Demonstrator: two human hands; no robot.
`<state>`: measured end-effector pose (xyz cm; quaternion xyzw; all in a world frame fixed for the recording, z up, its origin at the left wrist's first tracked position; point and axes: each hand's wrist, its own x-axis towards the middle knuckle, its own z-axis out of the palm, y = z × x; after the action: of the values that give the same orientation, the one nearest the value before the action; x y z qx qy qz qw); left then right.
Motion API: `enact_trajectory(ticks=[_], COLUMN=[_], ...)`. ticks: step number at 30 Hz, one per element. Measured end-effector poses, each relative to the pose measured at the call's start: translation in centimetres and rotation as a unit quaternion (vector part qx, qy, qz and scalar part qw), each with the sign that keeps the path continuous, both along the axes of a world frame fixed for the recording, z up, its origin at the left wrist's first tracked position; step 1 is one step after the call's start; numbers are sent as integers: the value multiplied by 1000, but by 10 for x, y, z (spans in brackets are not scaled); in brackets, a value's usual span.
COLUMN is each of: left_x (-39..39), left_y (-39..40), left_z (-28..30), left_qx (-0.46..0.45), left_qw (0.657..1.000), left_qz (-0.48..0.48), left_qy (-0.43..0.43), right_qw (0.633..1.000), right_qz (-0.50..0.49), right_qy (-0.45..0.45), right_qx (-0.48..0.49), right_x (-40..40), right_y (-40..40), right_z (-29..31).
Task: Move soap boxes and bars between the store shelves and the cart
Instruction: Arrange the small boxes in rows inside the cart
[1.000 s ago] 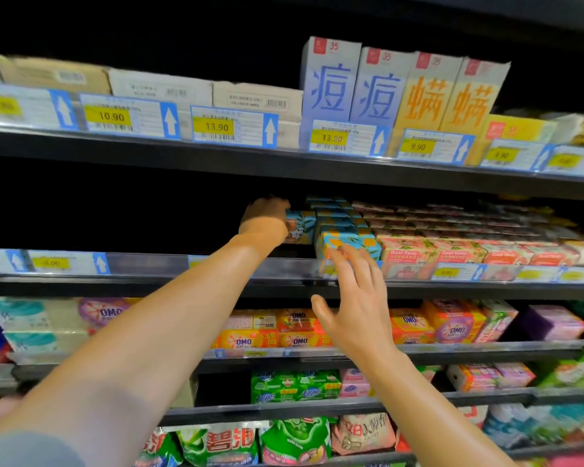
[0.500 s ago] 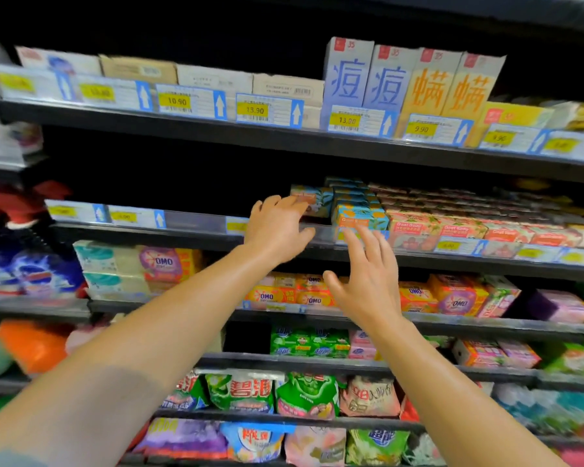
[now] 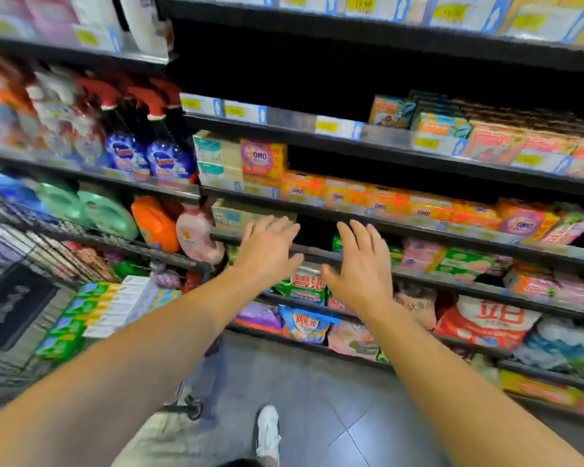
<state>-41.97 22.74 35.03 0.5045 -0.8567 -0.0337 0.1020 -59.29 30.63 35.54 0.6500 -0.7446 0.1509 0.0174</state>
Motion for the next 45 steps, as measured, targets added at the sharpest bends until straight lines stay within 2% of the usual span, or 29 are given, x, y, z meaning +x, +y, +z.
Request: enact_trajectory(ticks=[6,12,18,25,32,40,45], left_x=[114,240,360,457,496,491,488], left_y=[41,51,33,11,-17,-80,-99], left_z=[-58,-106,-140,-181,-231,-300,-341], left_qx=[32,95,121,169,202,259,312], left_qw=[999,992,986,979,974,962,946], left_qz=[33,87,109,117,102,79,82], left_qy=[-25,-19,-45,-12,-14,-10,-14], right_qw=[993,980,967,955,937,931,906], right_qz=[93,174,194,184,167,123,125], right_qy=[21,22,9,-36,-58,-90,-73], right_qx=[68,91,164,228,301,332,398], right_x=[94,205,319,407,439,440,440], right_y=[8,-8,-42,-67,-98,-149,-171], right_z=[-44,-88,-128,-180,-247,-339,-398])
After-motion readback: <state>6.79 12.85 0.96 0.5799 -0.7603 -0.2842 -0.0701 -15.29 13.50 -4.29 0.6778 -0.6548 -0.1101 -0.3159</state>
